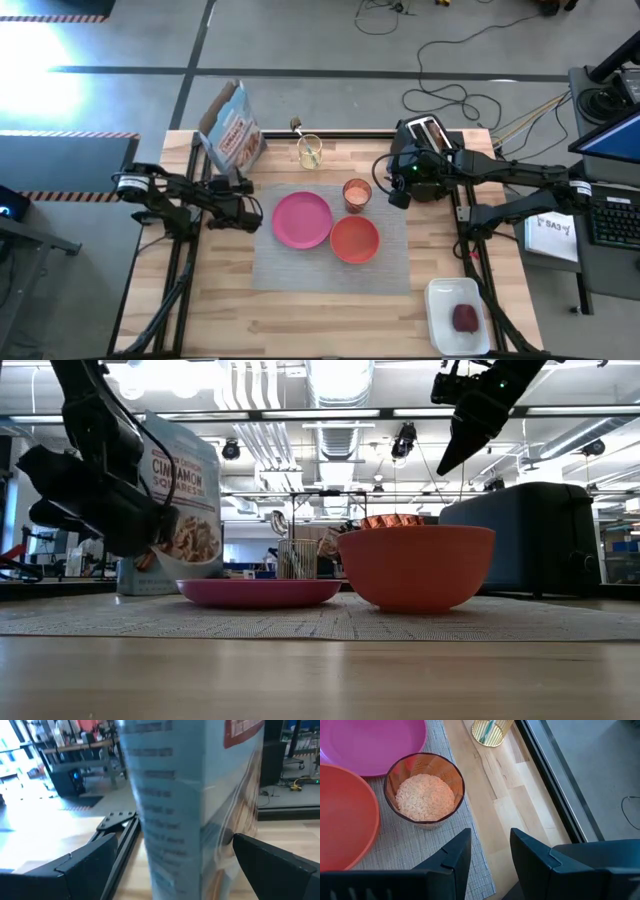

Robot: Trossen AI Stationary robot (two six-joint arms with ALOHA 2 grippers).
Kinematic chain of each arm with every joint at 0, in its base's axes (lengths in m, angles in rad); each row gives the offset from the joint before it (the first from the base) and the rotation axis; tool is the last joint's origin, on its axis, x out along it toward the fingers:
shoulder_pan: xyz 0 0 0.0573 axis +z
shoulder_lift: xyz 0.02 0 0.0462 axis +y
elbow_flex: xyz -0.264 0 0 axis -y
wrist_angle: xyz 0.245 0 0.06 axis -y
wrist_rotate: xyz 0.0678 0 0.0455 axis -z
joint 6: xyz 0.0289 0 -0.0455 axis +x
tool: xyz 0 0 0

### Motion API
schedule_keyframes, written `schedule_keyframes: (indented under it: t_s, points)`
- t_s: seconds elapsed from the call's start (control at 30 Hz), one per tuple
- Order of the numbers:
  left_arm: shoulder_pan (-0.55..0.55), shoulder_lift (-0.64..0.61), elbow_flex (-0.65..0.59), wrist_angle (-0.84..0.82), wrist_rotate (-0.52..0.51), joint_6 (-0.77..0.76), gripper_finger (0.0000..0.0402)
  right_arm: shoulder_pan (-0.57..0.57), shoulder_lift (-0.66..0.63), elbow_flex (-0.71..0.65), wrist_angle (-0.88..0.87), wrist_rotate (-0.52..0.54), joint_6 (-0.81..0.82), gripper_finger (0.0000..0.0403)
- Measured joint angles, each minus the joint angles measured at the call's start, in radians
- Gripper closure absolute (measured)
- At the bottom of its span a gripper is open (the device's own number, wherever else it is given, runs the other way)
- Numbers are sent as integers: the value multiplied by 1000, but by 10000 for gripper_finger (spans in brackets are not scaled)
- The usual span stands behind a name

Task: Arrange a breakfast setting
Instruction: Pour the cereals from the cereal box in the orange bowl

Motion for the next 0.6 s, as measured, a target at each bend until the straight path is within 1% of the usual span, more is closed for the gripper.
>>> schedule_keyframes:
  t_s: [0.23, 0.6]
  points:
    - [52, 0, 1, 180, -57, 239, 23, 0, 0, 0, 0, 0, -1, 275]
    - [92, 0, 7, 511, -50, 575, 23, 0, 0, 0, 0, 0, 0, 275]
